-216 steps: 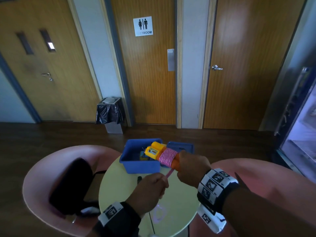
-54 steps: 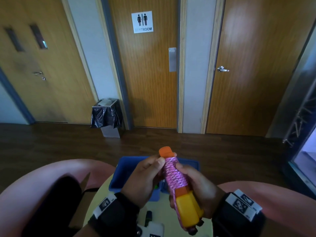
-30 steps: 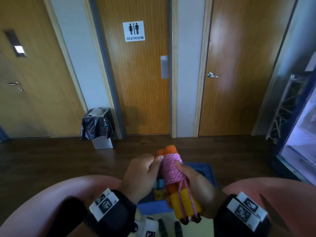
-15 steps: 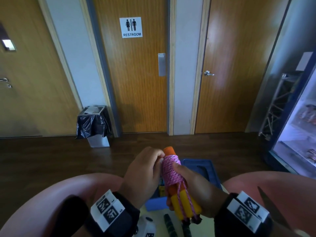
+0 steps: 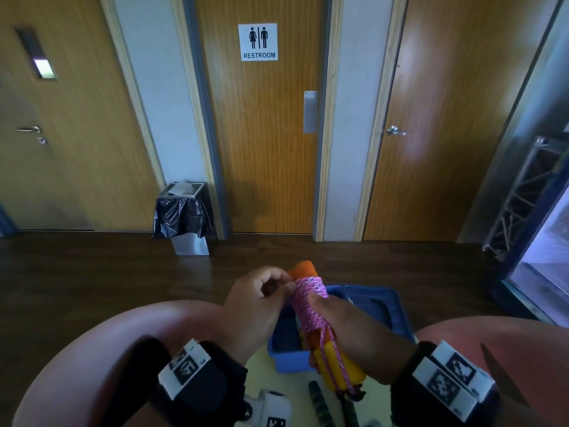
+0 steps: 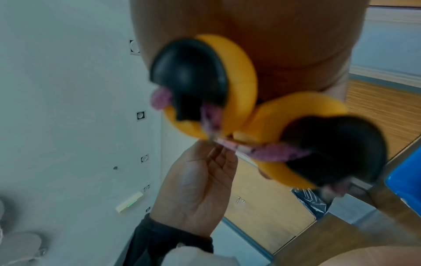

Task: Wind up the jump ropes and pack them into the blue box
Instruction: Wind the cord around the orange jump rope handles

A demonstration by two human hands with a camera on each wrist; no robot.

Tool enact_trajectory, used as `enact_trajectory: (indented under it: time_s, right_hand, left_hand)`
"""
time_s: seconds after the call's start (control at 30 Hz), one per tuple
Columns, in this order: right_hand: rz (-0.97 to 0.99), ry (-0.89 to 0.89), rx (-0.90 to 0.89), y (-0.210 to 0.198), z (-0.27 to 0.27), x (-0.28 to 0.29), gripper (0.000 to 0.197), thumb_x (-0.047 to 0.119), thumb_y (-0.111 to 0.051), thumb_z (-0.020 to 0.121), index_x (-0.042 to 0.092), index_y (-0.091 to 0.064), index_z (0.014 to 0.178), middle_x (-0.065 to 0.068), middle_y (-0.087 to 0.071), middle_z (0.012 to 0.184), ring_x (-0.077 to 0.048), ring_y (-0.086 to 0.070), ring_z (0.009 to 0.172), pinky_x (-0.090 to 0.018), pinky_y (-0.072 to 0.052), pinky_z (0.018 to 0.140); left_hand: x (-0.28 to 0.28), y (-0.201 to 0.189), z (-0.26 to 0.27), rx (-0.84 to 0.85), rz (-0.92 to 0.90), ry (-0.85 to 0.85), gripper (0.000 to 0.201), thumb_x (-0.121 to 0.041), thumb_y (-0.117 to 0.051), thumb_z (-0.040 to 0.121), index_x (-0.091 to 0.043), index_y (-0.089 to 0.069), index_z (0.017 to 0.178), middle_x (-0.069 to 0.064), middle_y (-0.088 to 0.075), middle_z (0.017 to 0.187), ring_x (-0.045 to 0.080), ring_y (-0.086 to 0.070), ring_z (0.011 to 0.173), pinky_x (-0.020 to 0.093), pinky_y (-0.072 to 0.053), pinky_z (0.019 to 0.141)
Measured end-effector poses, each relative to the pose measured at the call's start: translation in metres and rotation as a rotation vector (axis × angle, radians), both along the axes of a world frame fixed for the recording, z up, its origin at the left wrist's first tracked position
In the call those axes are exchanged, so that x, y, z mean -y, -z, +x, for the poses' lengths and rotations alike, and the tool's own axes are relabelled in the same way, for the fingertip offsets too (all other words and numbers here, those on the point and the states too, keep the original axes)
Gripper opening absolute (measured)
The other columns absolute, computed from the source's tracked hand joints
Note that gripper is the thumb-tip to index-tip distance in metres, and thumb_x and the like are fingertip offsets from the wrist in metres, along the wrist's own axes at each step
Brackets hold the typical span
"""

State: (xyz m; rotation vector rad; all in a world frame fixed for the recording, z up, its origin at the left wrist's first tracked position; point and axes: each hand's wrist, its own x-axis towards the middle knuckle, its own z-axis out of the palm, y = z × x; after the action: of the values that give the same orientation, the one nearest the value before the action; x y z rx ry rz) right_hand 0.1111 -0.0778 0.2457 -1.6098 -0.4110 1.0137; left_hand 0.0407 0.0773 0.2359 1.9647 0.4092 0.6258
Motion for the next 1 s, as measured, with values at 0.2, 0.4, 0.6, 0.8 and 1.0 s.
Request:
enact_trajectory:
  time_s: [0.2,0.4,0.6,0.8,1.0]
  right_hand:
    - [-0.022,-0.024,0.355,-0.014,-0.001,-0.001,0.038,0.048,-0.038,0.103,0.018,-0.061,0.108,-0.008,-0.068,0.081,-0.021,-0.067,0.07,-0.035,-0.058,0.065]
    - [-0.069,0.067,0.704,-0.007,0.0,-0.001,0.036,0.056,-0.036,0.099,0.03,-0.058,0.109,0.002,-0.068,0.094,-0.011,-0.066,0.086,-0.039,-0.055,0.084]
    - [-0.155,0.139,0.838,-0.009,-0.003,0.002,0.036,0.058,-0.037,0.098,0.029,-0.053,0.111,0.007,-0.064,0.089,-0.005,-0.063,0.08,-0.025,-0.052,0.072]
    - [-0.265,0.166,0.972,-0.003,0.002,0.004,0.042,0.063,-0.039,0.093,0.028,-0.044,0.115,0.004,-0.063,0.089,-0.009,-0.065,0.077,-0.037,-0.058,0.072]
    - [-0.309,0.118,0.959,0.006,0.016,0.001,0.039,0.061,-0.041,0.095,0.025,-0.046,0.11,0.003,-0.063,0.088,-0.011,-0.064,0.077,-0.035,-0.057,0.07]
  left_hand:
    - [0.005,0.003,0.006,0.117,-0.366,0.045,0.014,-0.01,-0.069,0.09,-0.019,-0.075,0.082,0.01,-0.068,0.077,0.021,-0.061,0.071,0.04,-0.05,0.069]
    - [0.023,-0.002,0.005,0.23,-0.293,0.105,0.019,-0.014,-0.058,0.097,-0.013,-0.071,0.084,0.006,-0.067,0.074,0.01,-0.058,0.066,0.024,-0.048,0.061]
    - [0.036,-0.001,0.013,0.236,-0.315,0.072,0.022,-0.018,-0.054,0.1,-0.02,-0.072,0.089,0.003,-0.073,0.083,0.016,-0.069,0.077,0.029,-0.057,0.066]
    - [0.043,0.001,0.025,0.179,-0.461,0.035,0.031,-0.011,-0.05,0.099,-0.026,-0.074,0.086,0.004,-0.074,0.086,0.024,-0.071,0.085,0.039,-0.058,0.076]
    - [0.034,0.009,0.036,0.06,-0.445,0.064,0.03,-0.01,-0.046,0.096,-0.019,-0.072,0.085,0.014,-0.071,0.086,0.036,-0.067,0.089,0.047,-0.056,0.075]
